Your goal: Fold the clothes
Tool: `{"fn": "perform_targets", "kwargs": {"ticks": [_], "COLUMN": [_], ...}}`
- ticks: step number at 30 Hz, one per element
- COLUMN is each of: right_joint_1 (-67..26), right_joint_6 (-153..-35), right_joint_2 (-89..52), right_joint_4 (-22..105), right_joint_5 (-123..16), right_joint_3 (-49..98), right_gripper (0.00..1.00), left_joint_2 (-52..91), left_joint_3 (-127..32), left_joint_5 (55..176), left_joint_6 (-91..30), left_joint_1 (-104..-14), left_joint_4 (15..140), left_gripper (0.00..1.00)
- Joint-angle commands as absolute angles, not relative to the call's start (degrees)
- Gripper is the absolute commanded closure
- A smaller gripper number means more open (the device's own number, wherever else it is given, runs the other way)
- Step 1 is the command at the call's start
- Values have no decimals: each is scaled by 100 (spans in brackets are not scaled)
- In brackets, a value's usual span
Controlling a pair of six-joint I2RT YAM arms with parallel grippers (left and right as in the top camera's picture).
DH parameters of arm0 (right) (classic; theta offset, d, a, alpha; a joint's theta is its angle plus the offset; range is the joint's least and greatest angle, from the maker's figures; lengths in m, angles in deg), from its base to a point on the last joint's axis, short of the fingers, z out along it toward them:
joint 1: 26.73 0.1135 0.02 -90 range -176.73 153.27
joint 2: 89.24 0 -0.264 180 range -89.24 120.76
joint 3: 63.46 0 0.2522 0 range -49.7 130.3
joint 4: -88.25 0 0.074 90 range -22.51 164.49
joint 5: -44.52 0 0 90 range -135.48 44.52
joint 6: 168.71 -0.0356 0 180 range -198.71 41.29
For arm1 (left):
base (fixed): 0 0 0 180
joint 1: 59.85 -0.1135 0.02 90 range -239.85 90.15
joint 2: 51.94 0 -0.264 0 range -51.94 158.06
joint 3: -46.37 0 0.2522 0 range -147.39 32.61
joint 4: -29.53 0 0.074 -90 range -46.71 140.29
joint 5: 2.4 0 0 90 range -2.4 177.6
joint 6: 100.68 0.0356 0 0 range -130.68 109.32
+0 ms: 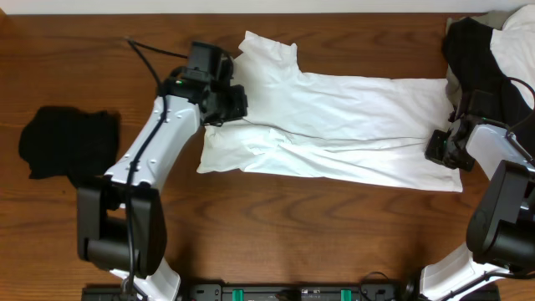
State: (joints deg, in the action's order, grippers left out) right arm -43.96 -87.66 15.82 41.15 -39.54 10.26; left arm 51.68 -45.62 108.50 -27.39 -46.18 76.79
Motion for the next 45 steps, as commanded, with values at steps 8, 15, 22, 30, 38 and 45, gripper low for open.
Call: {"fn": "perform_targets", "kwargs": {"ticks": [8, 15, 22, 30, 38, 45], "right_joint_1": [-4394, -4396, -4396, -4396, -4396, -4396], "right_joint_6": [-8808, -8808, -8808, -8808, -8806, -8808], "right_joint_2": [1591, 1591, 1591, 1591, 1591, 1591], "right_joint_4": [4071, 4069, 4071, 4071, 4041, 3829], "right_joint_5": [-3952, -3952, -3952, -3950, -3950, -3948], "right_joint_3": [910, 910, 910, 910, 910, 910], "right_gripper": [93, 93, 93, 93, 92, 93], "left_joint_2": [6214, 6416, 6416, 6416, 6416, 6416], "left_joint_3": [-4549, -4547, -4547, -4405, -3854, -3502], "left_joint_5": [10879, 9751, 9157, 9045, 8962, 8947], "left_joint_6": [-2723, -2640, -2640, -2640, -2640, -2643], "left_joint_1": [-4592, -4642, -4758, -4810, -4950, -5293], "left_joint_4": [7983, 8496, 8697, 9065, 9104, 9323], "left_gripper": [88, 89, 89, 89, 89, 94]}}
